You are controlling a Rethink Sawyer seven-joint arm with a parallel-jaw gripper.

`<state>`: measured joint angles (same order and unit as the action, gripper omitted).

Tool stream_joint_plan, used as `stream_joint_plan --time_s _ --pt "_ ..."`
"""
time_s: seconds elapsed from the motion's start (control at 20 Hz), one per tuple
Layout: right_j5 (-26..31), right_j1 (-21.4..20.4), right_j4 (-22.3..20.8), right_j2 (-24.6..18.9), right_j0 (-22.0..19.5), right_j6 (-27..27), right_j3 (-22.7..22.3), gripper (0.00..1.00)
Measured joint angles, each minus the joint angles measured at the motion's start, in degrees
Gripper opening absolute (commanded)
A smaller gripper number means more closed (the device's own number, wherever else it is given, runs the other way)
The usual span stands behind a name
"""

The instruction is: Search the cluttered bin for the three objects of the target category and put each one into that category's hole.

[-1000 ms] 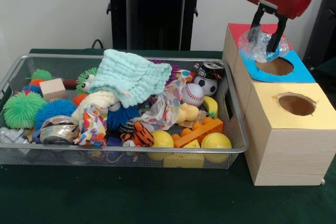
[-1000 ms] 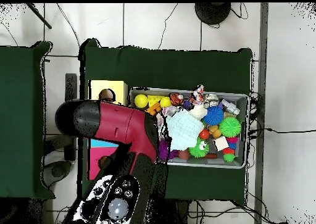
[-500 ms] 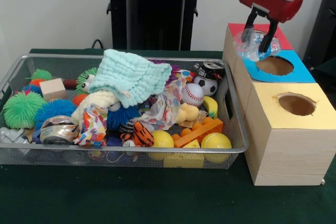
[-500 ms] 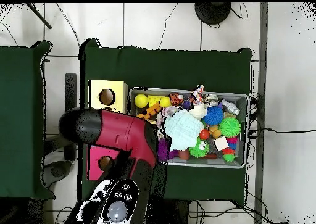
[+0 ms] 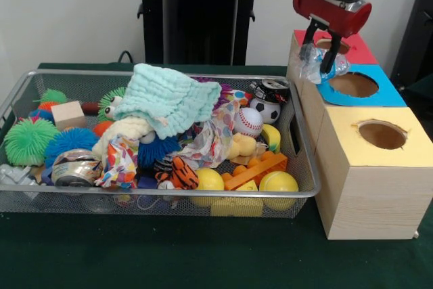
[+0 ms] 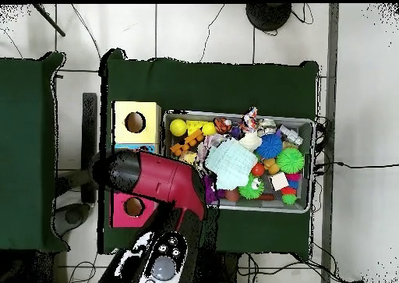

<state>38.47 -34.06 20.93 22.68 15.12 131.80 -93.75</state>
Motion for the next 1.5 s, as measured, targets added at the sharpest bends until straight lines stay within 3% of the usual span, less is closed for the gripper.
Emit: stream_joint_plan --time_s 0.2,1.5 --pt "-0.8 -0.6 0.8 -2.3 -1.5 0.0 -1.6 0.00" --pt "-0.8 -0.4 3.1 -5.3 -0.8 0.0 -1.3 0.00"
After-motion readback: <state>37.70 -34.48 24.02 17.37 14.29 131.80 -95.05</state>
